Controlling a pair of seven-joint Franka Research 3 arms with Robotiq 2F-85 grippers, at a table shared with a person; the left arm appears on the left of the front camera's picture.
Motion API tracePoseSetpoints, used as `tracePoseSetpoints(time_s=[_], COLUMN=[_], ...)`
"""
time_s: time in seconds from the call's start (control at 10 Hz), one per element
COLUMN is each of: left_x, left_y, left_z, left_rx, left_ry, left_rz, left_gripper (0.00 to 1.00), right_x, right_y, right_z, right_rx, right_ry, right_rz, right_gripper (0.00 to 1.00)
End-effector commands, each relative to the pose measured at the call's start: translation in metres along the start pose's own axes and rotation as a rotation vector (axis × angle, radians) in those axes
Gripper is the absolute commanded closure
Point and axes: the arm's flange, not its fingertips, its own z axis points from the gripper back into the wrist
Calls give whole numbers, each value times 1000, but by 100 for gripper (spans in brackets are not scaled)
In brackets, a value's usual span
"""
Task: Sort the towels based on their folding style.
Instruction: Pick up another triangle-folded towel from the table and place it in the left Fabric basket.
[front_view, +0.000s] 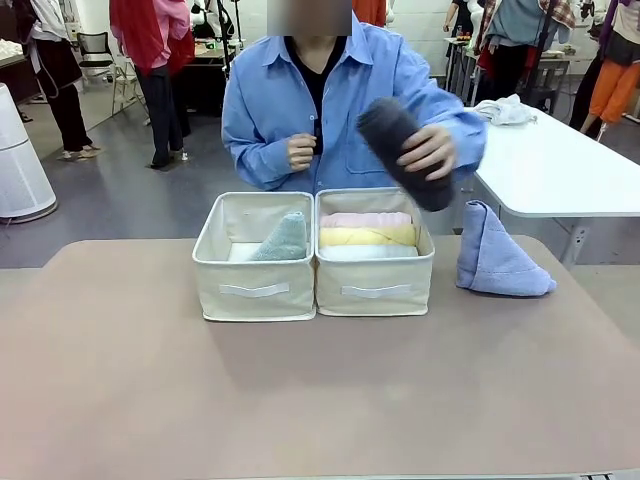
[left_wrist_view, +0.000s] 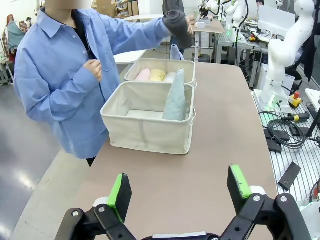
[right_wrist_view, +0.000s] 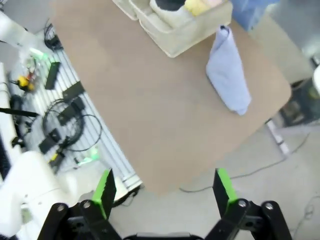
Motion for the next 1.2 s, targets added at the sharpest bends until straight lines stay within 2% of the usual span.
tracePoseSetpoints(time_s=[0.0, 0.2, 0.4, 0.6, 0.7, 1.1], left_x=[1, 1, 1, 1, 1, 1], left_y=[-1, -1, -1, -1, -1, -1], left_z=[3, 3, 3, 3, 3, 3], left_rx=[-6, -6, -6, -6, -6, -6], left_ry=[-5, -5, -5, -5, -5, -5], left_rz=[-2, -2, -2, -2, -2, -2], left_gripper=[0, 0, 0, 0, 0, 0], right_x=[33, 51, 49, 46, 54, 54], right_y=[-20, -38, -40, -42, -44, -44], right_z=[-59, -119, -156, -162, -166, -166], right_rx=[7, 6, 50, 120, 69, 69], right_ry=[68, 139, 159, 104, 160, 160], right_rz=[106, 164, 178, 137, 155, 155], right_gripper=[0, 0, 0, 0, 0, 0])
